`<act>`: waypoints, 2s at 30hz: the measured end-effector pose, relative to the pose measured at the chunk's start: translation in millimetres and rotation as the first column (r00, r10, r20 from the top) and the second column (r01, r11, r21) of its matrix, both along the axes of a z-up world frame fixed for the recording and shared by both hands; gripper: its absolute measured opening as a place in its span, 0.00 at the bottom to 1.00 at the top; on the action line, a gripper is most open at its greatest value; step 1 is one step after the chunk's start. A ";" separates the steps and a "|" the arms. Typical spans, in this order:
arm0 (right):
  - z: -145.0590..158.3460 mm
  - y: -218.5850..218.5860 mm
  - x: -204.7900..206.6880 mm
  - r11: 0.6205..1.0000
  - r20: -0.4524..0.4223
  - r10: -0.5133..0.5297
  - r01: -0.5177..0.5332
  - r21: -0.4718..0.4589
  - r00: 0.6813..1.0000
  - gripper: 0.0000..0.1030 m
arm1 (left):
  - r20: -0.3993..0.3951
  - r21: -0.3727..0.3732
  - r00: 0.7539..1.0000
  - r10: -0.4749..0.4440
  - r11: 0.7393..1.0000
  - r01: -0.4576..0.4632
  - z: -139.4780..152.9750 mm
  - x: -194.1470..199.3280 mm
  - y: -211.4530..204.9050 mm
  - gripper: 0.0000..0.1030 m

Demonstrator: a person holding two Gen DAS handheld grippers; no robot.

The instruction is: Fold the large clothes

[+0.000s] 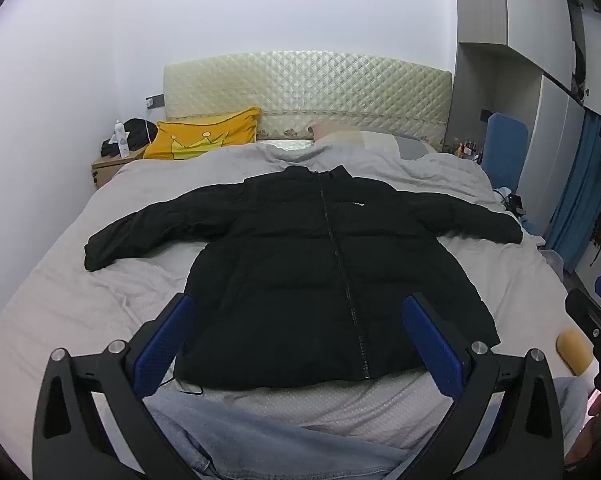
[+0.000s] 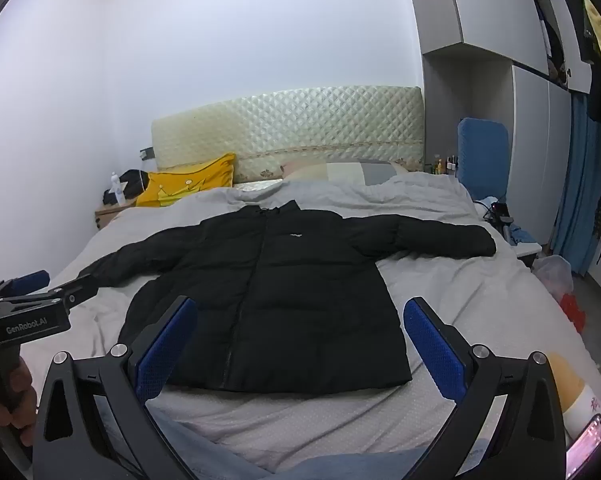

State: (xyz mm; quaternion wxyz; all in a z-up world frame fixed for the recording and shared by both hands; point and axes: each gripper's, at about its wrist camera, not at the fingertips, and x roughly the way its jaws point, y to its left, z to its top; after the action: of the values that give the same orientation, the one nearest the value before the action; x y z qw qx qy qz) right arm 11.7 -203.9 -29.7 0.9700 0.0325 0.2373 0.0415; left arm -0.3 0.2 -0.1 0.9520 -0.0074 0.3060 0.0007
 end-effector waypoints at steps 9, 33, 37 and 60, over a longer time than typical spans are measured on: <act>-2.3 -0.4 -1.1 1.000 0.003 0.001 -0.001 0.003 1.000 1.00 | -0.004 -0.008 1.000 -0.005 1.000 0.005 0.0 1.2 -0.3 1.00; 1.7 -2.3 -3.2 1.000 0.008 0.009 -0.009 0.002 1.000 1.00 | 0.003 -0.014 1.000 -0.002 1.000 0.003 9.7 -4.1 -4.5 1.00; 2.4 -3.3 -2.7 1.000 0.007 0.010 -0.010 0.003 1.000 1.00 | 0.002 -0.016 1.000 -0.002 1.000 0.003 7.3 -3.2 -7.1 1.00; 1.9 -1.2 -1.4 1.000 0.002 0.017 -0.017 0.024 1.000 1.00 | 0.002 -0.019 1.000 -0.001 1.000 0.001 15.8 -0.8 -11.2 1.00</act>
State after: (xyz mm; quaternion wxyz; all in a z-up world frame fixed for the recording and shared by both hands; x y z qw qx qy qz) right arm 10.3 -205.1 -27.8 0.9694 0.0420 0.2362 0.0524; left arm -1.1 -11.0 15.7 0.9522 -0.0162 0.3049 -0.0029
